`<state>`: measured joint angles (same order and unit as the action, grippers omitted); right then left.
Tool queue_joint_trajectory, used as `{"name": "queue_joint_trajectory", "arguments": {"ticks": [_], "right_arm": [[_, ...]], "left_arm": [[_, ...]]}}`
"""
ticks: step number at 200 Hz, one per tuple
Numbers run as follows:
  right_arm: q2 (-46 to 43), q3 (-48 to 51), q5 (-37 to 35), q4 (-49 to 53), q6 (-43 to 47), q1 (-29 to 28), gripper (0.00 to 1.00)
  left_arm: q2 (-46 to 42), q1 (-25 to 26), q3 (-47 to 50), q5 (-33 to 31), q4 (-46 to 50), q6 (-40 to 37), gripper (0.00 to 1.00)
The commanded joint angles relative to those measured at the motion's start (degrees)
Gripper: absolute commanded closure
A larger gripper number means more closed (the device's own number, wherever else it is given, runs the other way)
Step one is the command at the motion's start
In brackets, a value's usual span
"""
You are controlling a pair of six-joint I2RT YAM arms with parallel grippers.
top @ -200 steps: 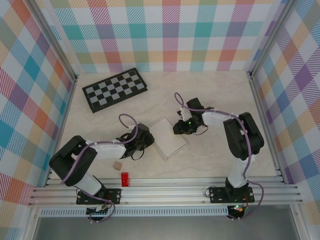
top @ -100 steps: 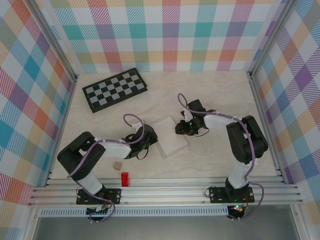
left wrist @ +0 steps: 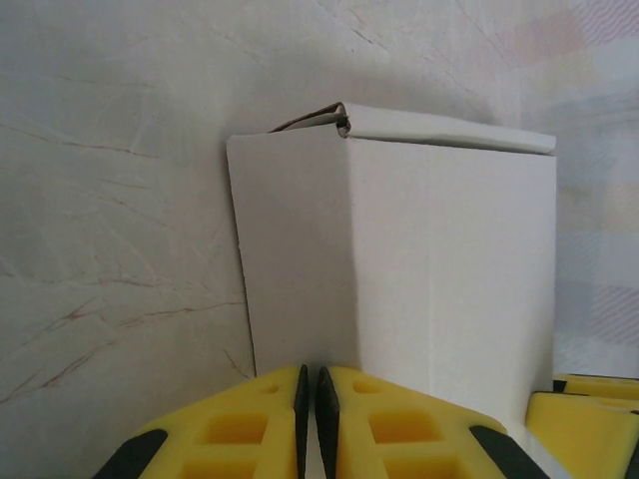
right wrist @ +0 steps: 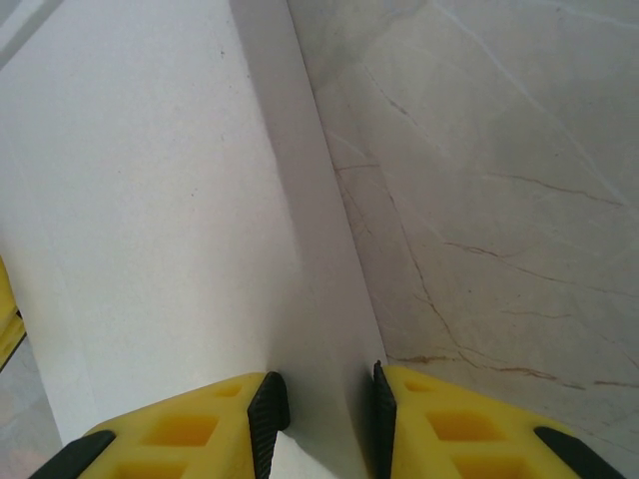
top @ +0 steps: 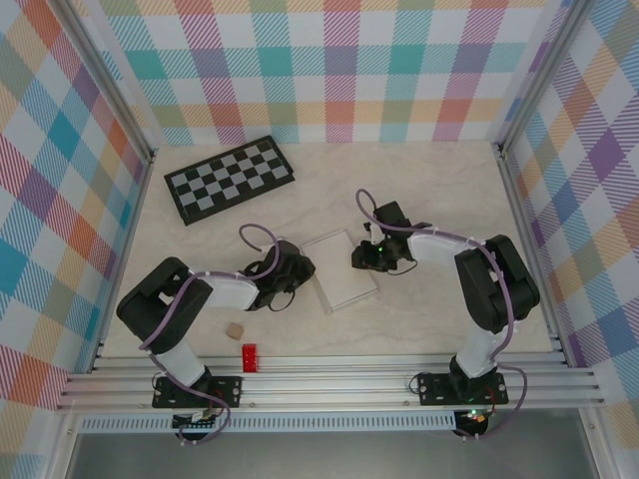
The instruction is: Fold the paper box
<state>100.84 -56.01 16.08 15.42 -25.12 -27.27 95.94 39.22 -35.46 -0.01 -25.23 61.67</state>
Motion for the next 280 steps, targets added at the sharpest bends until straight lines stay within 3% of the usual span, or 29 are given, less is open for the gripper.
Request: {"name": "queue_joint_trajectory", "arguments": {"ticks": [1, 21, 60, 110, 123, 139, 151, 192, 234, 259, 280], "right_arm": [[4.1, 3.3, 8.3, 0.6, -2.3, -4.8, 0.67], [4.2, 3.6, 9.2, 0.1, -2.8, -4.8, 0.67], [5.0, 4.6, 13.3, -4.2, -7.9, -5.4, 0.68], [3.3, 4.8, 13.4, -4.4, -9.6, -6.2, 0.68], [2.9, 5.2, 12.1, -4.1, -9.8, -6.2, 0.68], [2.1, 5.6, 9.5, -3.6, -10.3, -6.2, 0.68], [1.5, 5.6, 7.8, -2.9, -10.8, -6.2, 0.68], [0.3, 6.0, 1.9, -1.6, -11.3, -5.5, 0.67], [1.0, 5.6, 0.2, -1.1, -11.1, -5.4, 0.67], [0.7, 5.6, -1.8, 0.0, -10.6, -5.3, 0.67], [0.2, 5.6, -3.3, 1.3, -9.5, -5.3, 0.67]], "left_arm": [[0.4, 1.6, 1.0, 17.4, -11.1, 3.0, 0.84], [1.9, 0.8, 2.2, 19.8, -16.9, 6.1, 0.84], [11.6, 0.9, 5.1, 21.1, -46.2, 21.8, 0.85], [13.0, 1.6, 0.0, 22.6, -49.2, 20.8, 0.86], [10.3, 1.5, -1.7, 24.1, -42.7, 17.8, 0.86], [6.0, 1.4, -4.9, 25.6, -22.1, 9.5, 0.86], [3.8, 1.1, -5.3, 24.7, -13.1, 5.6, 0.86], [5.6, -3.0, -3.8, 28.0, -6.3, 4.1, 0.86], [7.0, -4.6, -5.8, 27.5, 6.6, -2.3, 0.86], [3.3, -6.4, -6.2, 26.6, 12.1, -5.3, 0.84], [-1.7, -7.6, -9.5, 24.1, 23.8, -11.5, 0.81]]}}
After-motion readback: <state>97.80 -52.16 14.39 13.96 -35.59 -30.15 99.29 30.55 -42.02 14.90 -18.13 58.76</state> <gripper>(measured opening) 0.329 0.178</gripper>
